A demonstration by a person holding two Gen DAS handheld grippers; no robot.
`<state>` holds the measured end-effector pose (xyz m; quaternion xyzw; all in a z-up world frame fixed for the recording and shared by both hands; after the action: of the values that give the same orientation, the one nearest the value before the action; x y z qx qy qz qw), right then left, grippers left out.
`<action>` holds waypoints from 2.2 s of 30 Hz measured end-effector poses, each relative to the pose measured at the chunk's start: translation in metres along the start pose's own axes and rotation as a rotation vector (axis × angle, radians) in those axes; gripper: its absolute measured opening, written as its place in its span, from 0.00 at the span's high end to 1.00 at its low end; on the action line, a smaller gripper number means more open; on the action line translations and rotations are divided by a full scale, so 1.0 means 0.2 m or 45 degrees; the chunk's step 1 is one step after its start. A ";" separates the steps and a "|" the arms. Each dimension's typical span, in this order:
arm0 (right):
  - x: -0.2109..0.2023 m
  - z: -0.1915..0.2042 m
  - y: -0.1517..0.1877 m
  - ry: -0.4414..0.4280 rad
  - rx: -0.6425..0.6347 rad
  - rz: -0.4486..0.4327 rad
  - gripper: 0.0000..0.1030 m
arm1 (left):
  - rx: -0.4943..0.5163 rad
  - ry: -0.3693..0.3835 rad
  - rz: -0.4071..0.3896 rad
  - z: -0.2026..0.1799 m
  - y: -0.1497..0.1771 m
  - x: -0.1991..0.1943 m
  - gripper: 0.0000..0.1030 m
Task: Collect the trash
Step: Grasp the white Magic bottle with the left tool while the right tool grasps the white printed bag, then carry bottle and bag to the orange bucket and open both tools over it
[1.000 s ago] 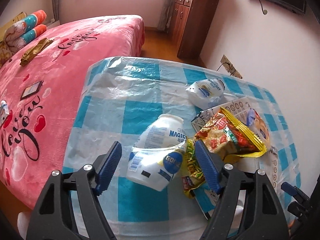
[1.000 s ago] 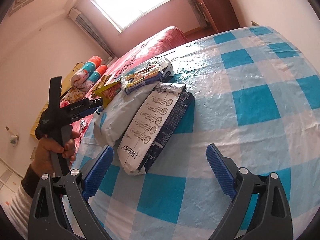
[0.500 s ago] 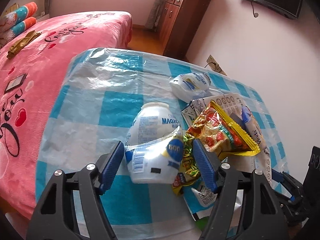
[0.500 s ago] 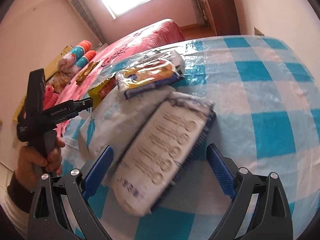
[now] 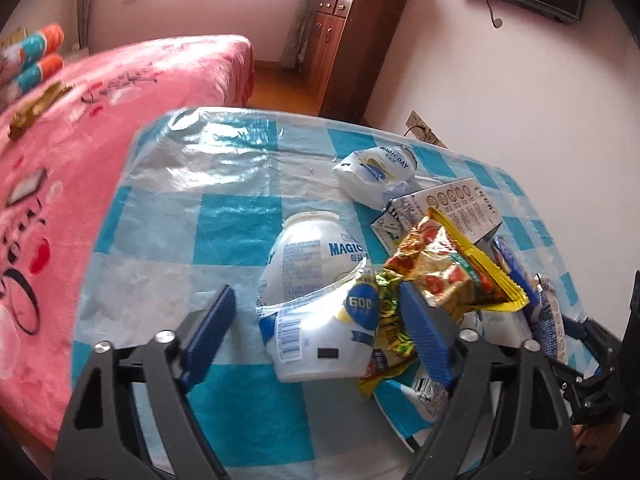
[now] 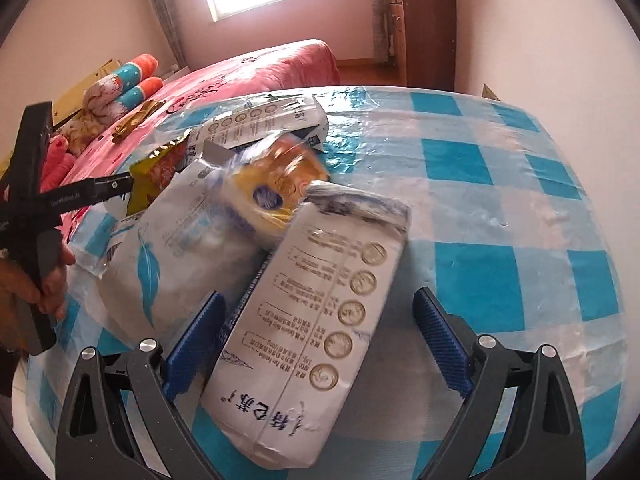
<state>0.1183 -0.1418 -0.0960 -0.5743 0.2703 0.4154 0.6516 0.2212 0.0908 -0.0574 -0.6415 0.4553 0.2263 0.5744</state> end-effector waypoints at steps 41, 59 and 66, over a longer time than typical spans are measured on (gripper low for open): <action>-0.27 -0.04 0.33 -0.053 0.034 -0.031 0.42 | -0.088 0.018 -0.042 -0.16 0.42 -0.30 0.71; -0.39 0.19 0.50 -0.084 -0.060 -0.031 0.42 | -0.133 0.080 -0.069 -0.14 0.72 -0.52 0.79; -0.44 0.26 0.53 -0.115 -0.076 -0.035 0.42 | -0.153 0.109 -0.077 -0.12 0.82 -0.58 0.80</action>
<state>-0.0232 -0.1110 -0.0689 -0.5778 0.2204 0.4397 0.6513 0.0211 0.1178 -0.0440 -0.6974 0.4455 0.2081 0.5214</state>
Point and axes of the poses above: each gripper's, at about its wrist camera, not at the fingertips, and x roughly the way its jaws point, z to its left, y to its underside, the point moved 10 cm from there along x, roughly the way its jaws point, and after that the axes turned 7 degrees about z, right-handed, at the moved point
